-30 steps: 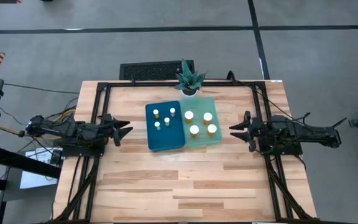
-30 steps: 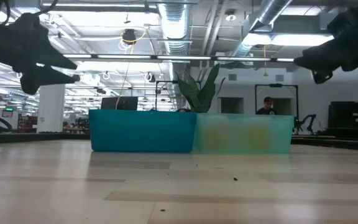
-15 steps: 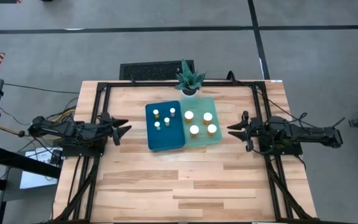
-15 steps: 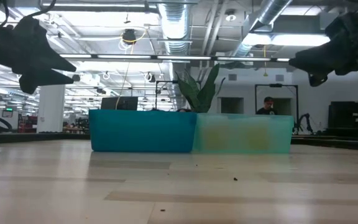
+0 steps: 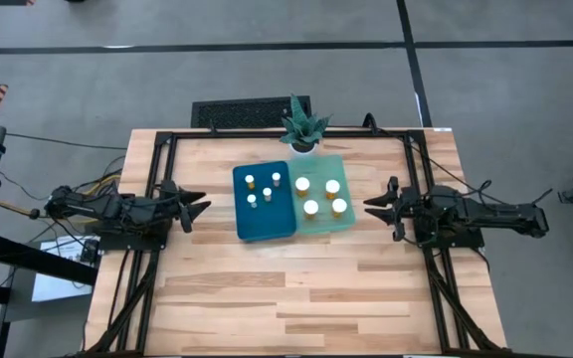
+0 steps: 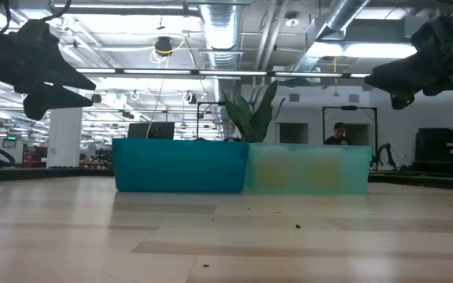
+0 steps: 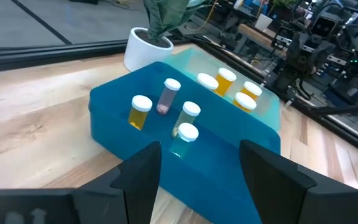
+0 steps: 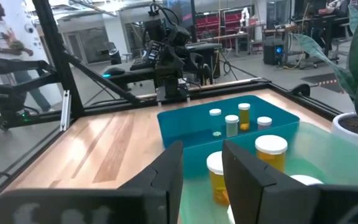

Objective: Pick and place medicine bottles into bin by pill shape (circle, oval)
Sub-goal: Return to Home Position

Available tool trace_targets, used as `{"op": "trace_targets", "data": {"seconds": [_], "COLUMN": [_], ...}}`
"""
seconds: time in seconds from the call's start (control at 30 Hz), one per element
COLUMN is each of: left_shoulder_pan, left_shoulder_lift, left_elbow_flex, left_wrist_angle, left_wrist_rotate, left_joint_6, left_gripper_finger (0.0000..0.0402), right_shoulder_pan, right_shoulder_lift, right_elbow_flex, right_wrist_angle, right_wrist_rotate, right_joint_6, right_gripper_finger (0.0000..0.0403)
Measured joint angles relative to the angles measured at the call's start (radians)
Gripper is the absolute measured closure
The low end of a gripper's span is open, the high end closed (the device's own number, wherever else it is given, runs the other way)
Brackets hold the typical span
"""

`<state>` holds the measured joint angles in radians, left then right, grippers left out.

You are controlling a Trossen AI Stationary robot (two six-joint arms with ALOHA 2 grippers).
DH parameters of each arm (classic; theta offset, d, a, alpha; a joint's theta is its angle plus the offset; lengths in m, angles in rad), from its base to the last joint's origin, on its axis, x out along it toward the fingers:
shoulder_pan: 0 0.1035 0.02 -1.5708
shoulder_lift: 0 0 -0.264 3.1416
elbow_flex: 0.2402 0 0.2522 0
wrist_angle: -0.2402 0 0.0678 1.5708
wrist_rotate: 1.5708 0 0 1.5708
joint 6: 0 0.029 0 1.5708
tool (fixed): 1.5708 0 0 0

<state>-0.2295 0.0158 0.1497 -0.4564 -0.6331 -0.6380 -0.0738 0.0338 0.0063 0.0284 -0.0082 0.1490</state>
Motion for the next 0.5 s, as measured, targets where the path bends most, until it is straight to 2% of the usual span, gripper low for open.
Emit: {"op": "trace_targets", "data": {"seconds": [0.5], "left_shoulder_pan": [0.000], "left_shoulder_lift": [0.000], "left_elbow_flex": [0.000], "left_wrist_angle": [-0.001], "left_wrist_rotate": [-0.001], "left_joint_6": [0.013], "left_gripper_finger": [0.0192], "right_shoulder_pan": [0.000], "right_shoulder_lift": [0.000], "right_elbow_flex": [-0.001], "right_wrist_angle": [0.002], "right_wrist_rotate": [0.002], "right_joint_6": [0.000], "right_gripper_finger": [0.0279]}}
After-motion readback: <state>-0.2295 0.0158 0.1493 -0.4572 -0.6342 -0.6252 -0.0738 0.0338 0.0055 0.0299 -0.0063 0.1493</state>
